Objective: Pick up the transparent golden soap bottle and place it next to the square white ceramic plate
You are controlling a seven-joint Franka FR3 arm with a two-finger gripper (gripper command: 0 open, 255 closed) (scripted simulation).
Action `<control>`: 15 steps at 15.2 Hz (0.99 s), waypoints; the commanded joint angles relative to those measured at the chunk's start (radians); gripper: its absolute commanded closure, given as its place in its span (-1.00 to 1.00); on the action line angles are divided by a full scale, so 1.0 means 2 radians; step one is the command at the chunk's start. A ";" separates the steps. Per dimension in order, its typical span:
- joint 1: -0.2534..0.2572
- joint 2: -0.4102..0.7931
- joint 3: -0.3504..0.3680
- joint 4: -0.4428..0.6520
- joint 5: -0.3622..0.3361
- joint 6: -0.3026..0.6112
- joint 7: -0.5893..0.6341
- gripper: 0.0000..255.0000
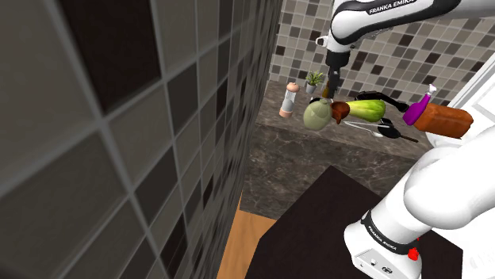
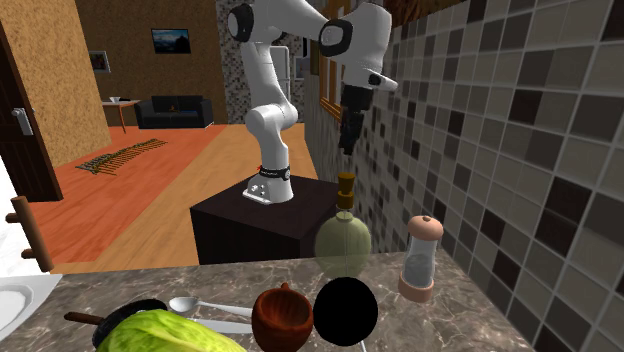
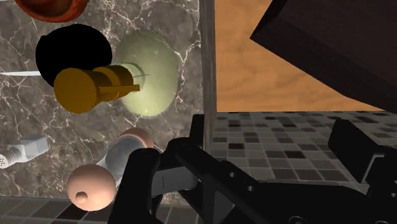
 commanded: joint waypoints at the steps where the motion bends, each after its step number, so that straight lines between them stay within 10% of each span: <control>1: -0.002 0.040 -0.013 0.022 -0.004 0.019 -0.030 -1.00; 15: -0.030 0.231 -0.048 0.138 0.009 0.100 -0.160 -1.00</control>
